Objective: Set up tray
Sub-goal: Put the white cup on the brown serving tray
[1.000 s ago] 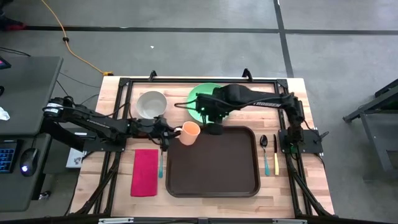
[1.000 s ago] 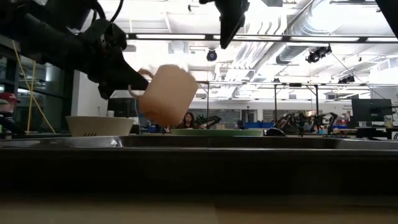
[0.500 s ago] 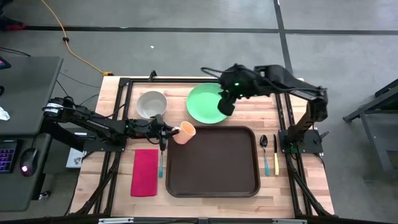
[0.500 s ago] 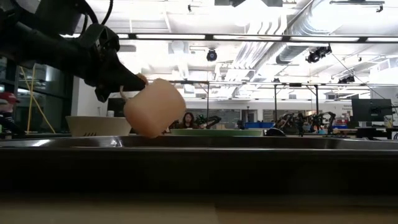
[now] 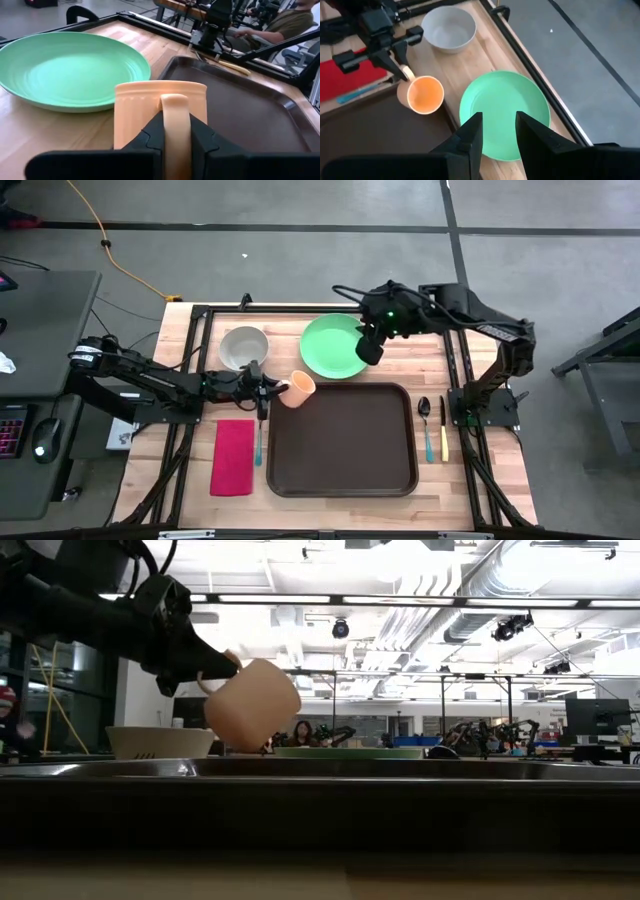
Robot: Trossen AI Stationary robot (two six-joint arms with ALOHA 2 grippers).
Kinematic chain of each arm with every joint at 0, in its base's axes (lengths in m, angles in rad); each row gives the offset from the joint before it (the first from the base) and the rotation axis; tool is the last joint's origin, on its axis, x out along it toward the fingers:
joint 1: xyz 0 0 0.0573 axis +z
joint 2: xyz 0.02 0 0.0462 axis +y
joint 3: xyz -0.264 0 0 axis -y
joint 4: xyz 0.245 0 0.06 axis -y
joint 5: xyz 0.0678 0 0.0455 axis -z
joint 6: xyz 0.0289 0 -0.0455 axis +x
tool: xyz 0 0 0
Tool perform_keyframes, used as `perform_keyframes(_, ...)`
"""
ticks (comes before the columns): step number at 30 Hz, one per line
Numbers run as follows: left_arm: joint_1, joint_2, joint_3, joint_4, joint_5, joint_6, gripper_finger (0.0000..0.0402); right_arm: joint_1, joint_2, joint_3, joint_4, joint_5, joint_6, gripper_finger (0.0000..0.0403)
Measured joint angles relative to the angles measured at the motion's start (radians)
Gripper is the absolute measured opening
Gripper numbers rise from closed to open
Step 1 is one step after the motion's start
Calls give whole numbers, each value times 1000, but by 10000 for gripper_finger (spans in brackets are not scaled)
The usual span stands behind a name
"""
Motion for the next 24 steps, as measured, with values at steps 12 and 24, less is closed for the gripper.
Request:
perform_keyframes(12,0,10,0,93,-23,54,78,0,0,-66,17,-43,-1,94)
perform_keyframes(24,0,10,-1,232,-10,110,80,30,0,-77,22,-54,-8,94)
